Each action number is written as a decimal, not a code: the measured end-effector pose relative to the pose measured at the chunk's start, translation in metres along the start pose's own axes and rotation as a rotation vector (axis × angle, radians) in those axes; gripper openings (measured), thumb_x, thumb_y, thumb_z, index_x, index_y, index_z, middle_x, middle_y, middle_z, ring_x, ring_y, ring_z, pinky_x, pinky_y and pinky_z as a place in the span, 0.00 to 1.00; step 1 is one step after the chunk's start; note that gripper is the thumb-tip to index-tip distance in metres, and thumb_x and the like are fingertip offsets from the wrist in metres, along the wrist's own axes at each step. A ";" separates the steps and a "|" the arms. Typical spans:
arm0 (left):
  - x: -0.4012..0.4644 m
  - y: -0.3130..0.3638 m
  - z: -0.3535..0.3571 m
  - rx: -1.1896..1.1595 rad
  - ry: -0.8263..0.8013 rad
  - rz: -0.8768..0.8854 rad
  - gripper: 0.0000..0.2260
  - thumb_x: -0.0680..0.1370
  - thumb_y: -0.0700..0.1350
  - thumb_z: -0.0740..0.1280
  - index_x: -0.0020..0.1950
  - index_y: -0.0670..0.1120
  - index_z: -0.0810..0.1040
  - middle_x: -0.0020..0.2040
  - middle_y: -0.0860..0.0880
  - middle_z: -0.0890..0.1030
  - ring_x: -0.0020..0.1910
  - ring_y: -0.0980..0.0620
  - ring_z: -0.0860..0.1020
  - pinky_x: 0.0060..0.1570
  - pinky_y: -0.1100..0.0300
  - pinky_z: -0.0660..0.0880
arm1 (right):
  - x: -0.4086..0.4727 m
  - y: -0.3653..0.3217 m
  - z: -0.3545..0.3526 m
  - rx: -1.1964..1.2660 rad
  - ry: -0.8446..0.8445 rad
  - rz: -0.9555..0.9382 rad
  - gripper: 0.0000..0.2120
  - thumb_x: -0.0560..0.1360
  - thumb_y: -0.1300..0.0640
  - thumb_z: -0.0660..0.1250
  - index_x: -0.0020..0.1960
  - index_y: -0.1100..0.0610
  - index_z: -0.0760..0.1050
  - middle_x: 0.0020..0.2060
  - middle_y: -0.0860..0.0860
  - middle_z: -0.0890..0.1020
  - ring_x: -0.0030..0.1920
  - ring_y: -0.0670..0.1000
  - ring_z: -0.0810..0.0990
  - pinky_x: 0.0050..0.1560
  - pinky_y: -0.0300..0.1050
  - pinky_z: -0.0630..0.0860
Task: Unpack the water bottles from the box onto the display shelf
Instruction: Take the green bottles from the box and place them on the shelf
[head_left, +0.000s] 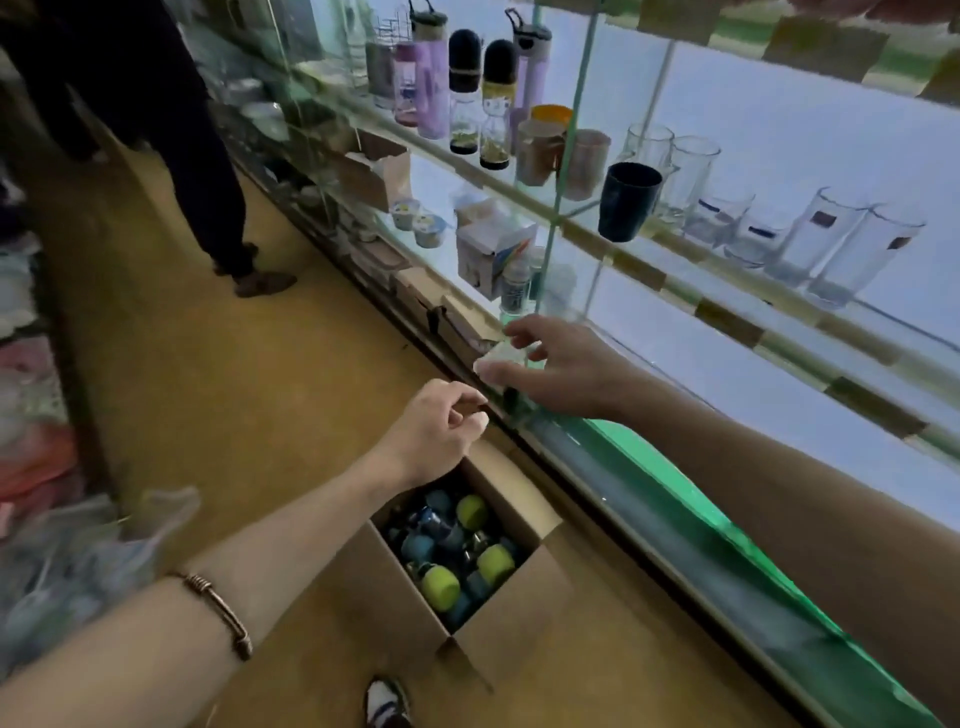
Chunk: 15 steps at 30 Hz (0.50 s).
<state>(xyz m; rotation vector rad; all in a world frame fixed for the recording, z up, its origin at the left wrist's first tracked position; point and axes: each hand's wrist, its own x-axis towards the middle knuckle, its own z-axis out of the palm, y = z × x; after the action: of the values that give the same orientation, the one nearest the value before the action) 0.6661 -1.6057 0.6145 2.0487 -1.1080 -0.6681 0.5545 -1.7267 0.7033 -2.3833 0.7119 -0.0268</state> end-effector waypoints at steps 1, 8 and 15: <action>0.006 -0.018 -0.005 0.004 -0.018 -0.026 0.10 0.79 0.47 0.63 0.59 0.48 0.75 0.57 0.50 0.73 0.53 0.54 0.75 0.52 0.63 0.71 | 0.015 -0.004 0.012 -0.005 -0.021 0.012 0.34 0.72 0.36 0.65 0.71 0.53 0.66 0.65 0.52 0.73 0.61 0.51 0.73 0.61 0.49 0.73; 0.038 -0.143 -0.013 -0.022 -0.087 -0.262 0.10 0.79 0.45 0.63 0.59 0.46 0.75 0.54 0.49 0.77 0.52 0.52 0.75 0.52 0.63 0.70 | 0.101 -0.003 0.095 -0.018 -0.189 0.125 0.31 0.75 0.38 0.63 0.72 0.54 0.65 0.64 0.52 0.74 0.62 0.51 0.73 0.60 0.46 0.72; 0.053 -0.231 0.018 -0.032 -0.135 -0.453 0.12 0.80 0.44 0.62 0.62 0.45 0.74 0.55 0.50 0.76 0.49 0.54 0.73 0.49 0.65 0.65 | 0.154 0.041 0.180 -0.023 -0.388 0.228 0.31 0.75 0.37 0.63 0.72 0.54 0.65 0.64 0.51 0.73 0.62 0.52 0.73 0.60 0.46 0.72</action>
<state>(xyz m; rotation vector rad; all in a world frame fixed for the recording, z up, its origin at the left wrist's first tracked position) 0.7944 -1.5682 0.4185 2.2735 -0.6961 -1.0514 0.7001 -1.7261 0.5125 -2.2189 0.7878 0.5273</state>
